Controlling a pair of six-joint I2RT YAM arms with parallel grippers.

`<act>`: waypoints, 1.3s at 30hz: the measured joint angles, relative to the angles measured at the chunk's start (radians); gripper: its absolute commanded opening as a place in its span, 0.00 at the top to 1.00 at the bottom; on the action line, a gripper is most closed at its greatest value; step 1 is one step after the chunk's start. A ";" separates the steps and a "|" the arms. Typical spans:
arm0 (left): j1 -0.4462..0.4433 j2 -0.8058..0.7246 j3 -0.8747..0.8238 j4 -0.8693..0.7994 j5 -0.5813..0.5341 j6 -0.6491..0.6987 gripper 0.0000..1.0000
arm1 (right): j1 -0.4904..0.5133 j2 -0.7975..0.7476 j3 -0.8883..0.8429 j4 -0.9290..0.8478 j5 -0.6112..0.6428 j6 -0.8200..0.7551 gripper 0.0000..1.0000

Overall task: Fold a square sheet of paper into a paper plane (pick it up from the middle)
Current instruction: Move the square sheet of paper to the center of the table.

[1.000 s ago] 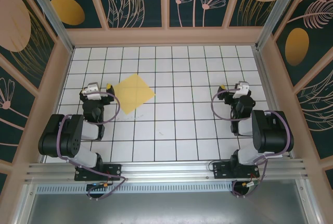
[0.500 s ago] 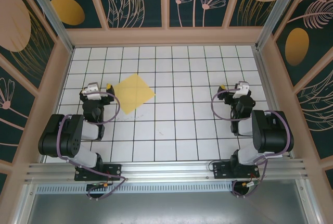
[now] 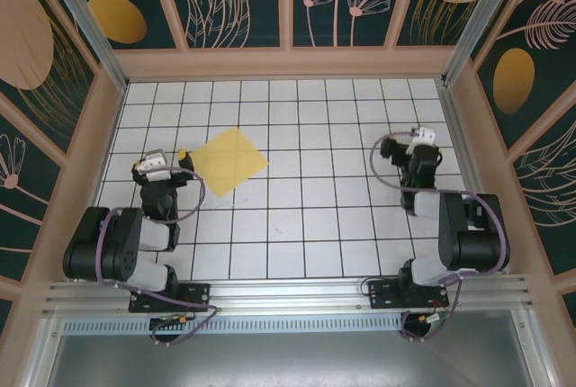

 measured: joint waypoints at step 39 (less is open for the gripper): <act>0.000 -0.325 0.402 -1.026 0.014 -0.383 0.02 | 0.855 0.968 1.506 -1.206 0.219 0.189 0.03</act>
